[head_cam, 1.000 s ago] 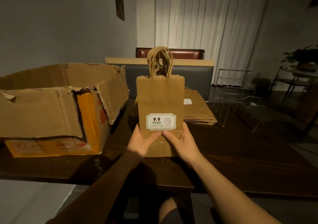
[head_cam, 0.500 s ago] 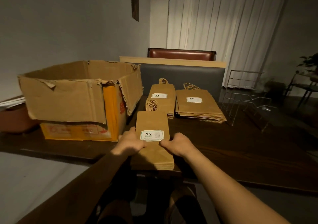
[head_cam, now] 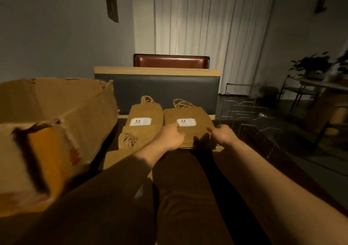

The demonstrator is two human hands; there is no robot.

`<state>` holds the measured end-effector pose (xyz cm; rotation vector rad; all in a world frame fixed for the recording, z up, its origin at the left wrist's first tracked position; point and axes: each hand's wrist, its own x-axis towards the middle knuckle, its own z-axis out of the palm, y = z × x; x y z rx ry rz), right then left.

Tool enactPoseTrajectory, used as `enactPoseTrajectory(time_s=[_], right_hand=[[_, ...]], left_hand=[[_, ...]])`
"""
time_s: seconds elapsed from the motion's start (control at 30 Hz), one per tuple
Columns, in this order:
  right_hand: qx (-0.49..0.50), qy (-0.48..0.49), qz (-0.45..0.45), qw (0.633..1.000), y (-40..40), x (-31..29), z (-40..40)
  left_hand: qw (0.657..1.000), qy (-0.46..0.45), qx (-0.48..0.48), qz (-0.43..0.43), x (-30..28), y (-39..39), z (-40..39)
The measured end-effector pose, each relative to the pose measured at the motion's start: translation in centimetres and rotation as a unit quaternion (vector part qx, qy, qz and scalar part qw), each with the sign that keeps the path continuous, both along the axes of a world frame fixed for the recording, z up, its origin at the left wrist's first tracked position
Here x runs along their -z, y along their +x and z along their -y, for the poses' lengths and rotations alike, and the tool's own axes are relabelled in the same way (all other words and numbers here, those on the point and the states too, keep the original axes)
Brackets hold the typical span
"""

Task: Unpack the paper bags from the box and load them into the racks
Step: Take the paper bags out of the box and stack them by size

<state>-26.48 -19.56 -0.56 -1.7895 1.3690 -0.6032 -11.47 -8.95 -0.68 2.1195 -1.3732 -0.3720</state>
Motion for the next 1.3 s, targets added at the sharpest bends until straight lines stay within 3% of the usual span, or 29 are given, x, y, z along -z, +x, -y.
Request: enactPoseTrajectory(time_s=[0.13,0.37,0.57,0.73,0.87,1.03,1.13,1.23,1.3], right_hand=[[0.010,0.036,-0.040,0.999,2.3,1.3,7.1],[0.040,0.104,-0.072,0.991,6.0,3.4,13.7],[0.024,0.207,-0.056,0.976,6.2,2.9,15.9],[0.013,0.221,-0.022,0.975,6.3,2.8,16.2],[-0.012,0.199,-0.004,0.980,5.7,-0.2,14.2],[-0.015,0.063,0.096,0.993,4.7,-3.3,10.3],[-0.016,-0.019,0.167,0.986,2.9,-4.7,7.8],[-0.043,-0.099,0.181,0.978,-0.9,-5.8,4.5],[-0.062,-0.131,0.207,0.968,-4.5,-5.9,1.9]], left_hand=[[0.994,0.036,0.008,0.106,2.0,3.5,8.9],[0.973,0.179,0.051,0.140,6.4,5.6,14.8],[0.985,0.125,0.051,0.108,7.7,5.7,14.6],[0.992,0.094,0.042,0.071,7.7,5.9,14.2],[0.998,0.038,0.040,0.008,7.5,6.2,13.8],[0.993,-0.042,0.043,-0.102,5.9,6.1,12.6],[0.975,-0.125,-0.024,-0.181,3.3,5.9,10.9],[0.920,-0.158,-0.084,-0.347,0.6,7.1,9.0],[0.853,-0.143,-0.023,-0.501,-1.4,6.7,6.7]])
